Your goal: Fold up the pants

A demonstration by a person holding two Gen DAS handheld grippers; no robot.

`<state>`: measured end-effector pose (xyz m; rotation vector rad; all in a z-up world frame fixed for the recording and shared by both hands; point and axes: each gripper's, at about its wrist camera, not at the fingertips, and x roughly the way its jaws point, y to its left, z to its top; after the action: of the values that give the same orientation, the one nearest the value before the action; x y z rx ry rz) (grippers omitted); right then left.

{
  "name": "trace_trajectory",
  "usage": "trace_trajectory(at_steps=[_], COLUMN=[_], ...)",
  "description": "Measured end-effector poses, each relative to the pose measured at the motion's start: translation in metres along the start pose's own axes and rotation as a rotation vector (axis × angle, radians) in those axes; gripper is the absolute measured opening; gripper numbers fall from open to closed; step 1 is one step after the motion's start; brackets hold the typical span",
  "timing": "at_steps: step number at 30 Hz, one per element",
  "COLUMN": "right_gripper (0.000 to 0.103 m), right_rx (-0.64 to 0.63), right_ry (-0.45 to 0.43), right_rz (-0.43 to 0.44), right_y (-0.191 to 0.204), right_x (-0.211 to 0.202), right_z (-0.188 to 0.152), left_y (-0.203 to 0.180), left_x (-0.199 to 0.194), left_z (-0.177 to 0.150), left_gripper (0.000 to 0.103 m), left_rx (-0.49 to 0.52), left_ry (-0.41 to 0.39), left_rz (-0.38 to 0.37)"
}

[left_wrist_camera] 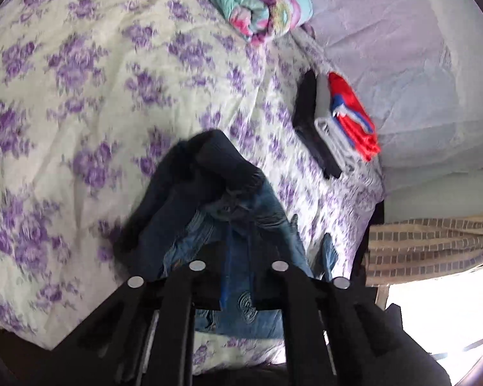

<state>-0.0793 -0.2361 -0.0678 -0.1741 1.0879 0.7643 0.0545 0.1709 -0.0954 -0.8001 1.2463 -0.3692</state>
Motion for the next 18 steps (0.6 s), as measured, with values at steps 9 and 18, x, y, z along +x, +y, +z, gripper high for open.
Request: trace_trajectory(at_steps=[9,18], right_gripper=[0.005,0.0], right_rx=[0.029,0.05], right_ry=[0.005,-0.002], right_rz=[-0.054,-0.072], right_y=[0.024,0.014], right_x=[0.015,0.002], right_z=[-0.021,-0.026], left_y=[0.022,0.036], left_x=[0.044,0.033], left_z=[-0.005,-0.013], left_gripper=[0.045,0.039], left_rx=[-0.129,-0.17], left_ry=[-0.019,-0.054], left_rz=[0.039,0.102])
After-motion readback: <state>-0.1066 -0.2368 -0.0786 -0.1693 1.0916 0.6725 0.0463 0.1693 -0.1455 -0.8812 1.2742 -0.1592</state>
